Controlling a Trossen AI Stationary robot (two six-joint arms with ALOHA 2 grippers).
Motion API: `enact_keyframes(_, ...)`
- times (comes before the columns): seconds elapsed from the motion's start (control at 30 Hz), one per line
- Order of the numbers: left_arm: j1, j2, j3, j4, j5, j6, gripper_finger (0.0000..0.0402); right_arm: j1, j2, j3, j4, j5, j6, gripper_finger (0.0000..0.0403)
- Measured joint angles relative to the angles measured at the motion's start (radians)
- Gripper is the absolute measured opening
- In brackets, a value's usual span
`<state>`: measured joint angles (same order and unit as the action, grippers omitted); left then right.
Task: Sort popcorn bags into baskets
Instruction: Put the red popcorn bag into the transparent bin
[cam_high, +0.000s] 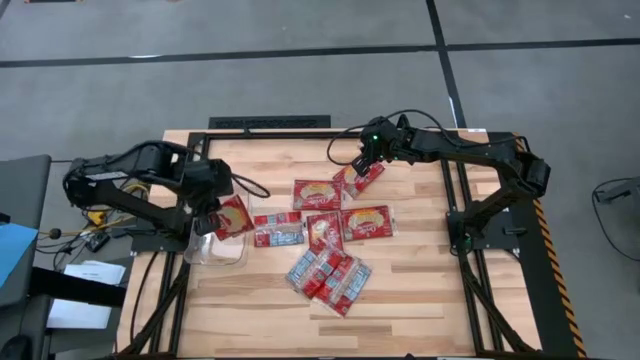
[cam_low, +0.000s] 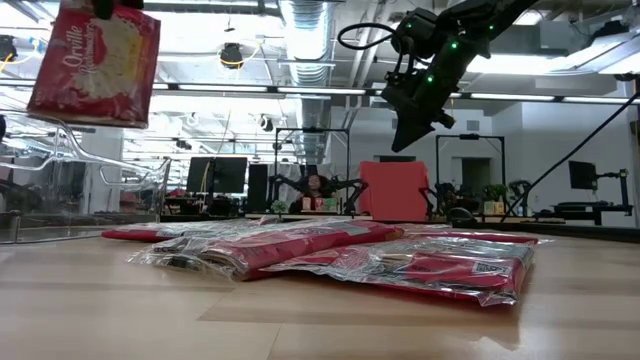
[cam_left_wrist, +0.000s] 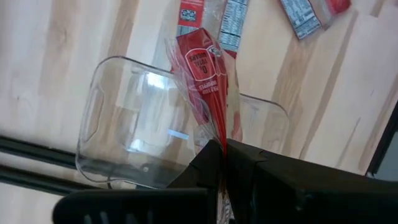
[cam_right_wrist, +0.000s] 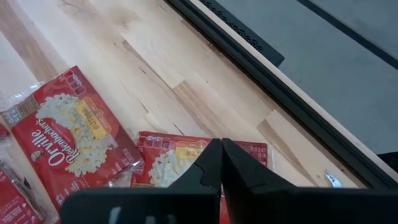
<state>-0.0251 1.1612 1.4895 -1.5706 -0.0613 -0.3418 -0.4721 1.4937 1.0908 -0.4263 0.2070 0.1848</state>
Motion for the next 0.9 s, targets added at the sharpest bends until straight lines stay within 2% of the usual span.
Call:
enact_keyframes(0.4,0.064,-0.052,0.0,-0.001,0.034,0.011,0.0,0.0,0.0,0.0,-0.009,-0.001,-0.002,0.0039)
enact_keyframes(0.53,0.064,-0.091,0.0,-0.001,0.052,-0.059,0.0,0.001,0.0,0.0,-0.008,-0.001,-0.007,0.0035)
enact_keyframes(0.63,0.064,-0.116,0.007,-0.004,0.124,-0.127,0.0,-0.002,0.0,0.0,-0.008,0.0,-0.009,0.0028)
enact_keyframes(0.9,0.063,-0.198,0.133,-0.001,0.223,-0.268,0.0,-0.008,0.0,0.0,-0.007,0.001,-0.009,0.0025)
